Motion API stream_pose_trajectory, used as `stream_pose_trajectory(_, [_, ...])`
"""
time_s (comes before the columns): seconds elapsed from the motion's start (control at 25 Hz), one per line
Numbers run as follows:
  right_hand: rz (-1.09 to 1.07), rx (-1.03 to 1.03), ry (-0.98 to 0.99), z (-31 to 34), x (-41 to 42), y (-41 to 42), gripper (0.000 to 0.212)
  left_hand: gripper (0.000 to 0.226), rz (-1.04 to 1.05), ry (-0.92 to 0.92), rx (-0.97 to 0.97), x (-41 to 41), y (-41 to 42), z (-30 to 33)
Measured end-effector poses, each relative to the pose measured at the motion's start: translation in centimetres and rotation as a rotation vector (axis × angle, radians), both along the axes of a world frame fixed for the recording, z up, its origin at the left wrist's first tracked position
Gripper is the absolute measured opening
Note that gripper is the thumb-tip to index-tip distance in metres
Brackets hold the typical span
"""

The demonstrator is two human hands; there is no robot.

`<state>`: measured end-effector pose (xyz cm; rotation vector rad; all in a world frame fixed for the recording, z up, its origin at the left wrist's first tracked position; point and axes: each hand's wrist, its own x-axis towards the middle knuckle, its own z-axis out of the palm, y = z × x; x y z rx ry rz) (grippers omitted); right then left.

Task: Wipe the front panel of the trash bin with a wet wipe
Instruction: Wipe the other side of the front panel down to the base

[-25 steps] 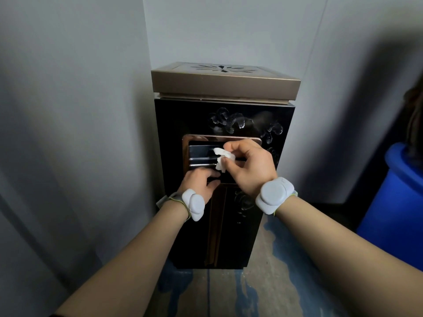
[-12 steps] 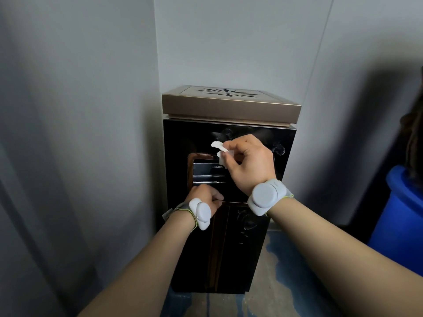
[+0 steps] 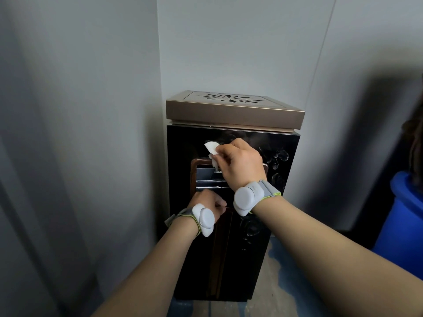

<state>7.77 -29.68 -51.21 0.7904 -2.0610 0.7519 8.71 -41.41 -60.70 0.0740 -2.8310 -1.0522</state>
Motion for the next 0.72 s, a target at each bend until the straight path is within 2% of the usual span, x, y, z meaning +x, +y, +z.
stream_pose_trajectory(0.32, [-0.064, 0.127, 0.001, 0.4, -0.1, -0.6, 0.023, 0.012, -0.012, -0.016, 0.006, -0.4, -0.2, -0.1])
stream_pose_trajectory(0.72, [-0.078, 0.055, 0.027, 1.1, 0.0, -0.7, 0.019, 0.008, -0.033, 0.022, -0.017, -0.5, -0.2, -0.1])
